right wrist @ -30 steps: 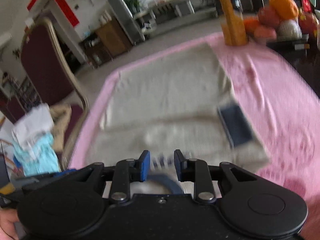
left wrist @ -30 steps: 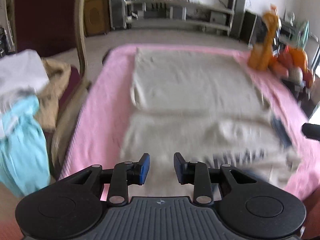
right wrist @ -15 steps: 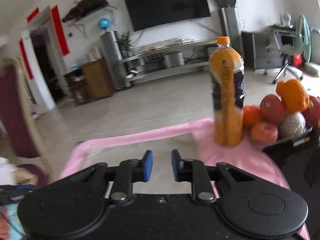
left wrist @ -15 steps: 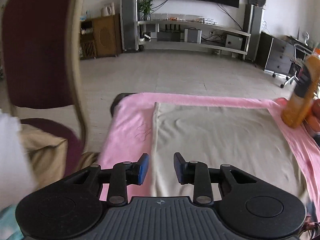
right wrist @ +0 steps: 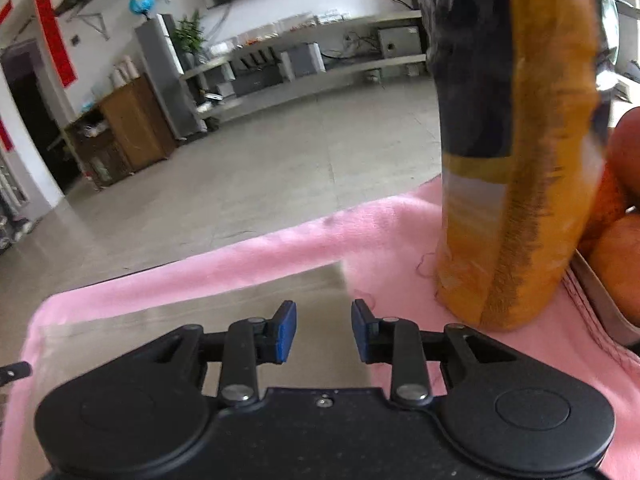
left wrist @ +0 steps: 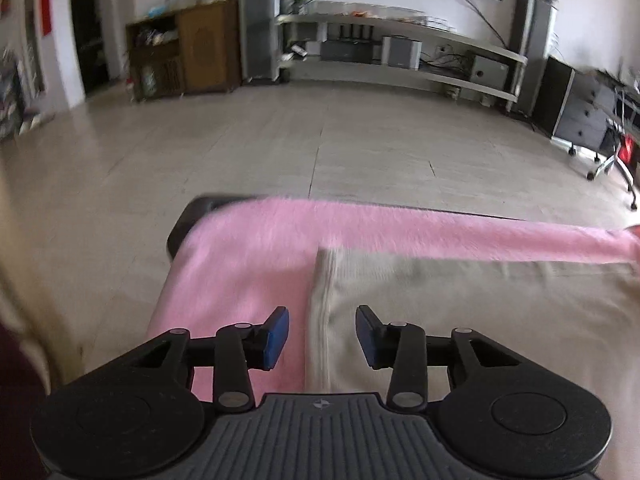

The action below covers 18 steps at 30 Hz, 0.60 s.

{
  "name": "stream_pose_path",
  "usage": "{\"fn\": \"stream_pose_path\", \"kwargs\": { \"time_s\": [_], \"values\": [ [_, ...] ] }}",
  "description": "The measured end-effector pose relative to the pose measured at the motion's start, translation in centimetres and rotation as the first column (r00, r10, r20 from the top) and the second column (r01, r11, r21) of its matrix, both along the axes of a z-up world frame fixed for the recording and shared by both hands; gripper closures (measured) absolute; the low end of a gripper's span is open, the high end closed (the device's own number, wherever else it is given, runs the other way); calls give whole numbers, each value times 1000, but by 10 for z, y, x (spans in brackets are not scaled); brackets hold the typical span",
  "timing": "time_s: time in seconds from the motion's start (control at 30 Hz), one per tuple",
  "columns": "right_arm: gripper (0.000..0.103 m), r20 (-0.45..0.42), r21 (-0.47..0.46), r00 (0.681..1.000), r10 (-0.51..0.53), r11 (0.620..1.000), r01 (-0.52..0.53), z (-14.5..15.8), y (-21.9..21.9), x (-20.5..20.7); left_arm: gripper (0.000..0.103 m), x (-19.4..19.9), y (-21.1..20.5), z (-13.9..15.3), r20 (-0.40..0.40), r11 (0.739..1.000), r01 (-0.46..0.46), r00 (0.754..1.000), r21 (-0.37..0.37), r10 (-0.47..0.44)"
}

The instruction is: Fold clothes

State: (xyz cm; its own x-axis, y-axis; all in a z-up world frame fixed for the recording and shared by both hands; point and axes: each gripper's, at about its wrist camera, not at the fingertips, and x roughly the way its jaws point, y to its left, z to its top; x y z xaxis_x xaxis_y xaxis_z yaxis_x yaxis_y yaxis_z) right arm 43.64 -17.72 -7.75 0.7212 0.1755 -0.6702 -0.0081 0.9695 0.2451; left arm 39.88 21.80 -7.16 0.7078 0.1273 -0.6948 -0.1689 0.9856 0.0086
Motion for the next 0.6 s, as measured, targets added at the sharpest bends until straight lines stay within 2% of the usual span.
{"fn": "stream_pose_path", "kwargs": {
  "time_s": [0.1,0.2,0.23,0.33,0.4,0.47,0.6],
  "values": [
    [73,4,-34,999,-33,999,33,-9,4,15,64,17,-2,-11,8,998,57,998,24,-57],
    [74,-13,-33,999,-38,999,37,-20,7,29,66,32,-3,-22,5,996,76,997,38,-76],
    [79,-18,-28,999,-38,999,38,-23,7,33,68,34,-5,-23,19,995,81,996,50,-82],
    [86,-4,18,999,-43,999,44,-28,3,39,93,39,-10,-23,50,994,95,994,59,-98],
    [96,2,53,999,-41,998,41,-29,-1,40,96,40,-16,-22,57,991,95,993,96,-101],
    [97,31,47,999,-35,998,34,-23,-2,34,96,32,-23,-15,86,985,88,991,150,-102],
    [98,124,21,992,-6,1000,3,12,2,12,96,0,-33,26,172,985,45,982,169,-75]
  ]
}}
